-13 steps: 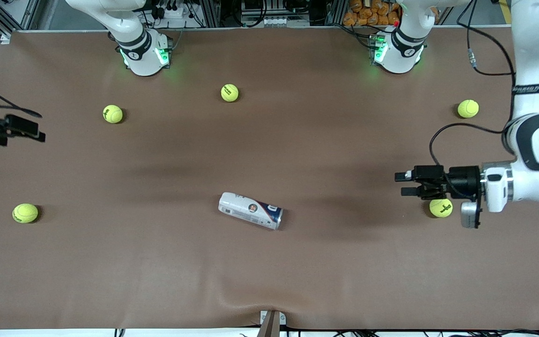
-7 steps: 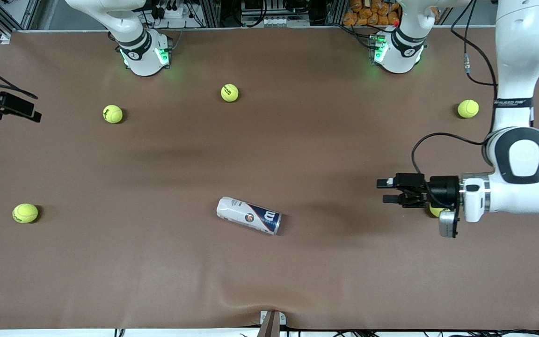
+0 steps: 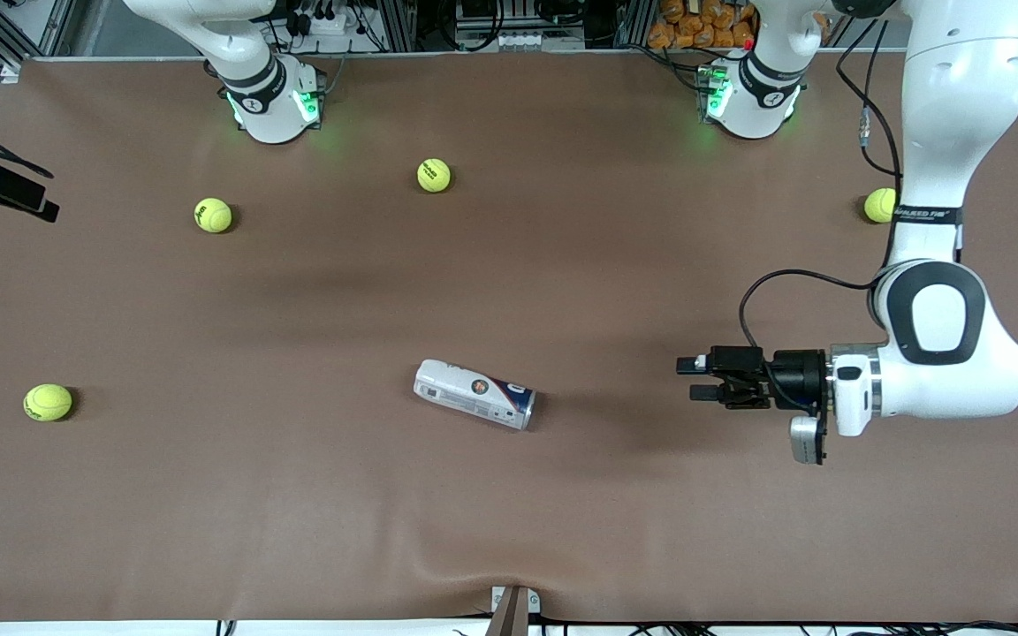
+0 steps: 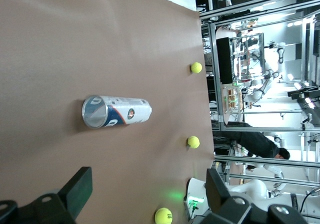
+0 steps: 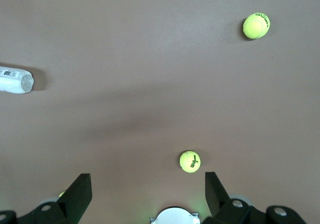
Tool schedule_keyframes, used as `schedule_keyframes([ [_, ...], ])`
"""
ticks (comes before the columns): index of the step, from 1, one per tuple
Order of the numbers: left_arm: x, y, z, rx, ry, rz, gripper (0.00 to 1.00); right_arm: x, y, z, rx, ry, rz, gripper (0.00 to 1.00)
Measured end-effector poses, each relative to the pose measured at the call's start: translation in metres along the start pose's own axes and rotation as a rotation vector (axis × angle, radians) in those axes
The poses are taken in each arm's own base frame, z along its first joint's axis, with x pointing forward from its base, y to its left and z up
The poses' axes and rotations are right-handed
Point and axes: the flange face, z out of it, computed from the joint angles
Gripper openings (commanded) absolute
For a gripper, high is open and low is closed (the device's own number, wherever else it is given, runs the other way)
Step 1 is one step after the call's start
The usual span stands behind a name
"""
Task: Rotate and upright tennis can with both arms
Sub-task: 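Reach the left gripper toward the can's open end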
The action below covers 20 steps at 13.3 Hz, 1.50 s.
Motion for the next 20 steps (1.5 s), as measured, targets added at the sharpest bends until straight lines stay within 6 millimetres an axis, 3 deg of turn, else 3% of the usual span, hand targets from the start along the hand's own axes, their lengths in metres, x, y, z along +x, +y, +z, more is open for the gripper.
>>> schedule_keyframes([
  [4, 0.002, -0.031, 0.037, 0.007, 0.012, 0.03, 1.0, -0.003, 0.002, -0.003, -0.017, 0.006, -0.012, 1.0],
  [7, 0.004, -0.044, 0.085, -0.018, 0.061, 0.031, 1.0, -0.004, 0.002, -0.005, -0.026, 0.01, -0.025, 1.0],
  [9, 0.003, -0.042, 0.114, -0.002, 0.071, 0.033, 1.0, -0.001, 0.001, -0.001, -0.033, 0.011, -0.027, 1.0],
  [12, 0.001, -0.045, 0.135, 0.017, 0.078, 0.072, 1.0, 0.003, 0.002, 0.003, -0.038, 0.022, -0.026, 1.0],
  [17, -0.01, -0.085, 0.173, 0.011, 0.097, 0.057, 1.0, 0.005, 0.0, 0.0, -0.038, 0.034, -0.028, 1.0],
  [20, -0.019, -0.094, 0.208, -0.015, 0.117, 0.058, 1.0, 0.004, 0.0, -0.008, -0.037, 0.051, -0.028, 1.0],
])
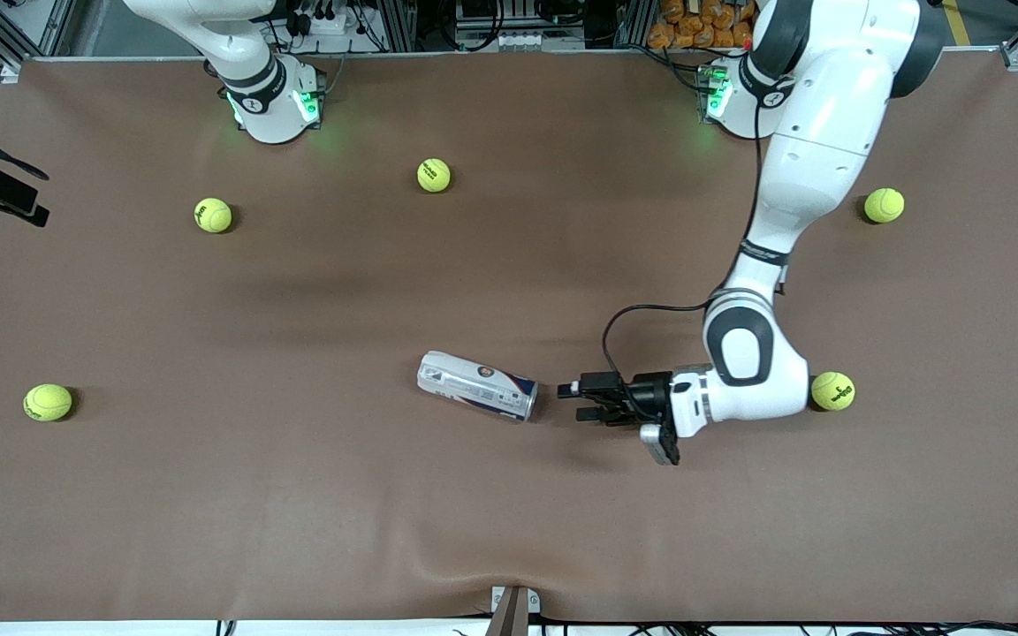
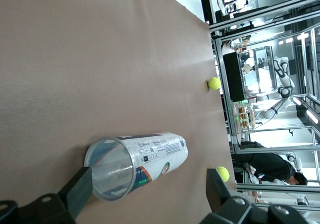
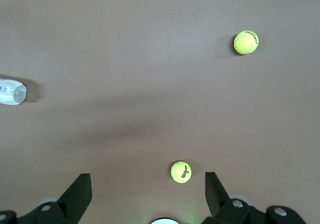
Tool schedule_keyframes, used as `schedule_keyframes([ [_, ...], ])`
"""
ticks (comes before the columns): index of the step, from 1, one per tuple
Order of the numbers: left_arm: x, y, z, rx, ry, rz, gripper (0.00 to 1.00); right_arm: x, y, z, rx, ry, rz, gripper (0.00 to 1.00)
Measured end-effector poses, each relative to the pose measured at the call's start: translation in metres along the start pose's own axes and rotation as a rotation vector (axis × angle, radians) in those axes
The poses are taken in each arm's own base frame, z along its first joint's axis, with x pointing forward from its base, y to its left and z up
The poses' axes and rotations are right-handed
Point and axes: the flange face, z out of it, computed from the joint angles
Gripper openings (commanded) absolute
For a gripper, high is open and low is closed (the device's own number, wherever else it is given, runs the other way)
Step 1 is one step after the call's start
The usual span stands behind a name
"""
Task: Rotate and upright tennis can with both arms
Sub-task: 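Reach the left gripper toward the can's open end, then grasp the can's open end with the left gripper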
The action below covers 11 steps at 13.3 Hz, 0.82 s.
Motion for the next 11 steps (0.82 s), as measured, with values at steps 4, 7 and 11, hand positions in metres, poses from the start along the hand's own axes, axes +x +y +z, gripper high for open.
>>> schedule_keyframes([
  [4, -0.005, 0.001, 0.026, 0.037, 0.011, 0.015, 1.0, -0.003, -0.003, 0.001, 0.001, -0.024, -0.005, 1.0],
  [7, -0.011, 0.006, 0.045, 0.036, 0.028, 0.003, 1.0, -0.009, -0.007, 0.004, 0.029, -0.072, -0.012, 1.0],
  [11, -0.018, 0.001, 0.055, 0.032, 0.03, -0.018, 1.0, -0.01, -0.009, 0.005, 0.032, -0.08, -0.016, 1.0],
])
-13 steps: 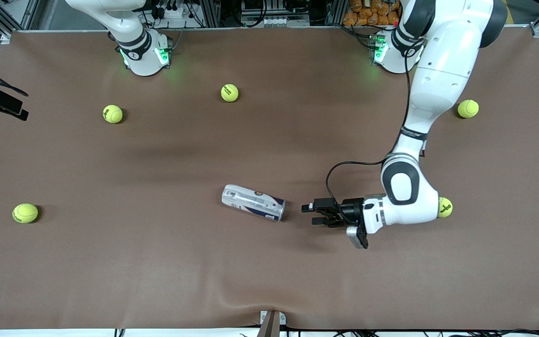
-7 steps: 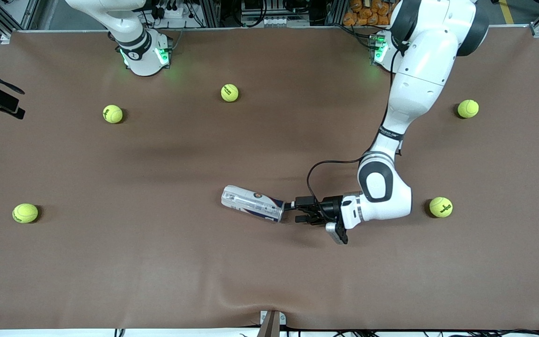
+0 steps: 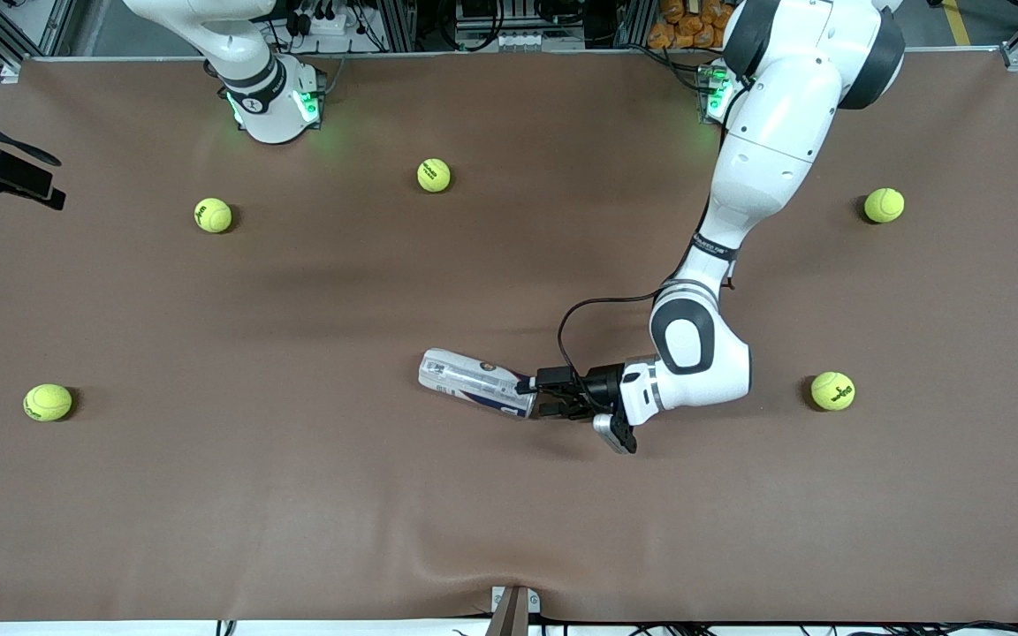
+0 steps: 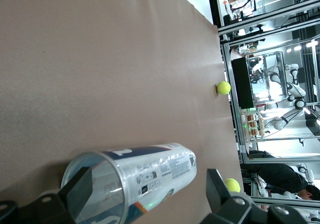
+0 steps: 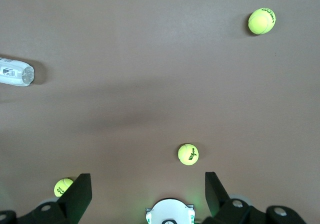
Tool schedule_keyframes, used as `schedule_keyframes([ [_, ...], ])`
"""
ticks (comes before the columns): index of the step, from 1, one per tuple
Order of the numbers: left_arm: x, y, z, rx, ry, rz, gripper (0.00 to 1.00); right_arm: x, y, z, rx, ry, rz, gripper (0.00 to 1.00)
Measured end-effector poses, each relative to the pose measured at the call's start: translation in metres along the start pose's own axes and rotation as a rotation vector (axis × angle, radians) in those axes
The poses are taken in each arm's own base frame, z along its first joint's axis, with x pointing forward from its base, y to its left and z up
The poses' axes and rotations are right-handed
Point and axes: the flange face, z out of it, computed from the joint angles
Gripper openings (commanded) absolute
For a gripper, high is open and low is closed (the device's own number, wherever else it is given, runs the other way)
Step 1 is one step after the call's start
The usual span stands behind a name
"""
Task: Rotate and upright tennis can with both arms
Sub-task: 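Grasp the can's open end with the left gripper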
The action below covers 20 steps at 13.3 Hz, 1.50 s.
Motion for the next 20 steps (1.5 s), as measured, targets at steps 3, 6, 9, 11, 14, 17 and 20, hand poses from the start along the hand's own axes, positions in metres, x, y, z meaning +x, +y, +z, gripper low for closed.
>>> schedule_keyframes([
  [3, -0.003, 0.001, 0.005, -0.005, -0.005, -0.002, 0.87, 0.0, -0.001, 0.0, 0.003, 0.0, -0.002, 1.0],
  [6, -0.01, 0.007, 0.017, -0.016, -0.016, -0.004, 0.83, 0.0, -0.003, -0.001, 0.004, 0.0, -0.006, 1.0],
  [9, -0.017, 0.001, 0.025, -0.017, -0.024, -0.017, 0.07, -0.001, -0.004, -0.001, 0.004, 0.0, -0.008, 1.0],
  [11, -0.018, 0.001, 0.027, -0.019, -0.025, -0.018, 0.0, -0.002, -0.004, 0.0, 0.004, -0.007, -0.008, 1.0],
  [14, -0.017, 0.009, 0.031, -0.027, -0.028, -0.008, 0.0, -0.003, -0.004, 0.0, 0.004, -0.016, -0.008, 1.0],
  [17, -0.004, 0.031, 0.026, -0.045, -0.01, -0.003, 0.0, -0.004, -0.004, 0.001, 0.003, -0.025, -0.008, 1.0],
  [20, 0.011, 0.066, 0.015, -0.059, 0.003, -0.022, 0.0, -0.004, -0.004, 0.001, 0.003, -0.028, -0.008, 1.0],
])
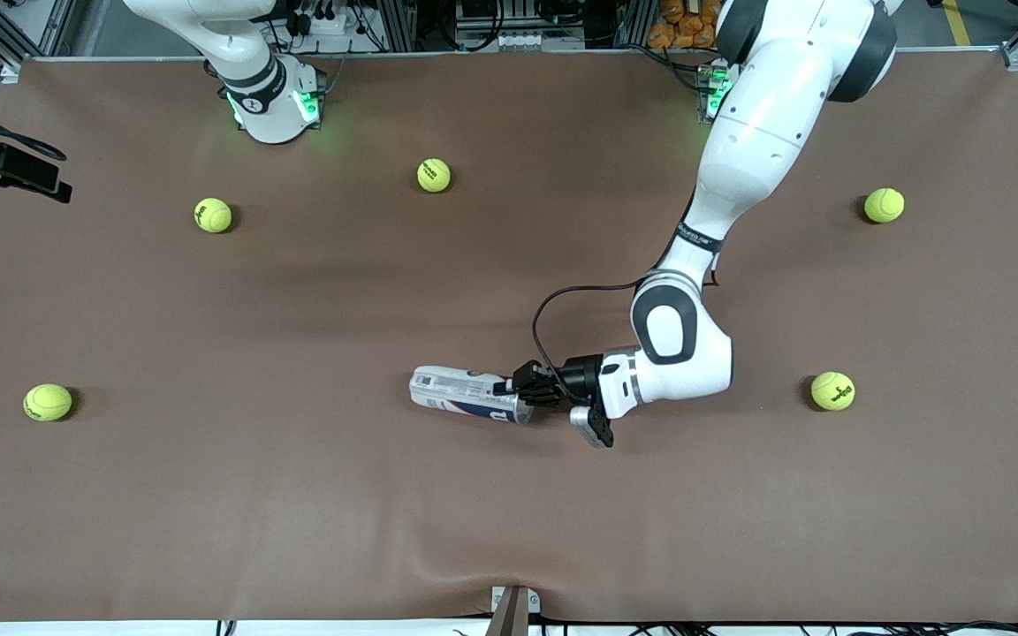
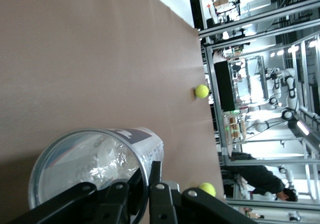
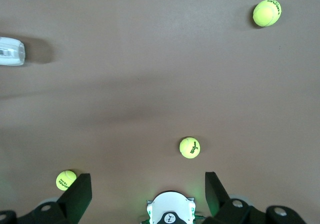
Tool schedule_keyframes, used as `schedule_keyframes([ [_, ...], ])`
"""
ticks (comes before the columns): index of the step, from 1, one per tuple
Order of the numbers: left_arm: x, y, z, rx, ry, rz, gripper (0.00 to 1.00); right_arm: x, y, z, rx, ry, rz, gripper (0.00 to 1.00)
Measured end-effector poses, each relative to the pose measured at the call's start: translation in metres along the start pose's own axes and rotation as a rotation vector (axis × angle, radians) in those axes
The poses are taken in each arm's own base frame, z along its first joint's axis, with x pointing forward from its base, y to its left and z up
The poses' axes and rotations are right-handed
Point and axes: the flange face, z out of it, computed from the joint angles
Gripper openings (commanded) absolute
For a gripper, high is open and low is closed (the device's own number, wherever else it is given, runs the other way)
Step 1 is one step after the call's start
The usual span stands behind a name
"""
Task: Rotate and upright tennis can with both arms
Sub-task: 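Grasp the can's open end with the left gripper, then lift and rotate the can upright with the left gripper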
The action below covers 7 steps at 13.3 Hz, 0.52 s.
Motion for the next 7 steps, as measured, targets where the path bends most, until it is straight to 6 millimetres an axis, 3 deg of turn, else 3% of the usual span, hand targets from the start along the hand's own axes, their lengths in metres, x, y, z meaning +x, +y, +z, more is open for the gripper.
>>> schedule_keyframes([
  [2, 0.009, 0.03, -0.009, 0.043, -0.03, -0.018, 0.0, 0.0, 0.0, 0.0, 0.0, 0.0, 0.0, 1.0],
  [7, 0.015, 0.132, -0.022, 0.296, -0.098, -0.091, 0.0, 0.0, -0.002, 0.0, 0.0, 0.0, -0.004, 1.0],
])
